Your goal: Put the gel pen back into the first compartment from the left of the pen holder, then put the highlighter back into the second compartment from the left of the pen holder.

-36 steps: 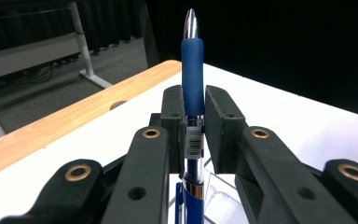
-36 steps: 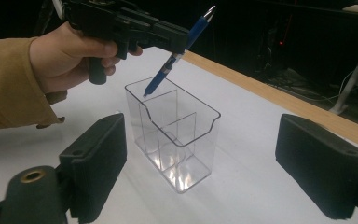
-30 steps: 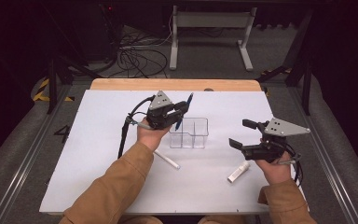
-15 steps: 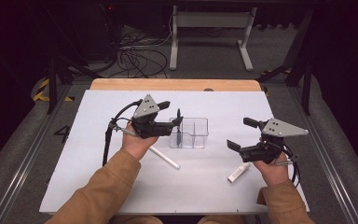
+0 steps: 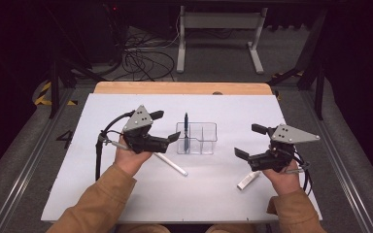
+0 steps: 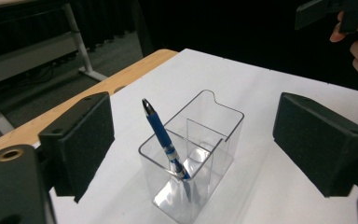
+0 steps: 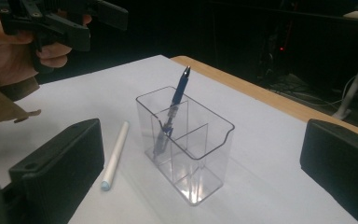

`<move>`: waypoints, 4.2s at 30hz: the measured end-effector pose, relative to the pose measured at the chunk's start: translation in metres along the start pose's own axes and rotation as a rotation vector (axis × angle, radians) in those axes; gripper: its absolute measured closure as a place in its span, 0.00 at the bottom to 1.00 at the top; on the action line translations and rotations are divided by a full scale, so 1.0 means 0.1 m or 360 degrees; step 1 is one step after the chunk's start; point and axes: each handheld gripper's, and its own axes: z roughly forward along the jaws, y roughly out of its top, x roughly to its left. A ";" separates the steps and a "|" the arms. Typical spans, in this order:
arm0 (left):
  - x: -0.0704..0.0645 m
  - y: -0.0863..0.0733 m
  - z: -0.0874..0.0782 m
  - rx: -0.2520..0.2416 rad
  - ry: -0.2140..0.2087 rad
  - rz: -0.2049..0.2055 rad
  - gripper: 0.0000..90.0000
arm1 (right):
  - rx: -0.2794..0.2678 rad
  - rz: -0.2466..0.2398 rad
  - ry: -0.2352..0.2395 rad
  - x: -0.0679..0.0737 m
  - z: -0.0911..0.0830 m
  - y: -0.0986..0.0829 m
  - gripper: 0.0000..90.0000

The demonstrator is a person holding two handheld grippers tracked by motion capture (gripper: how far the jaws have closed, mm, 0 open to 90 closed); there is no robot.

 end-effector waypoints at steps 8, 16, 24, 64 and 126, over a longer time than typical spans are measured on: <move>-0.07 -0.16 -0.32 -0.0016 -0.0005 0.0012 0.07 | 0.0001 0.0013 0.0004 0.06 0.01 0.03 0.01; -0.16 -0.33 -0.48 0.0062 -0.0050 0.0026 0.02 | 0.0012 0.0017 0.0021 0.10 0.06 0.03 0.01; -0.14 -0.53 -0.63 0.0094 0.0026 -0.0023 0.02 | 0.0016 -0.0009 0.0037 0.16 0.08 0.04 0.02; -0.06 -0.98 -0.95 0.0101 0.0144 -0.0124 0.03 | 0.0072 0.0029 0.0149 0.40 0.26 0.12 0.03; 0.04 -1.16 -1.10 0.0110 0.0238 -0.0178 0.03 | 0.0731 -0.0113 0.0208 1.00 1.63 0.14 0.46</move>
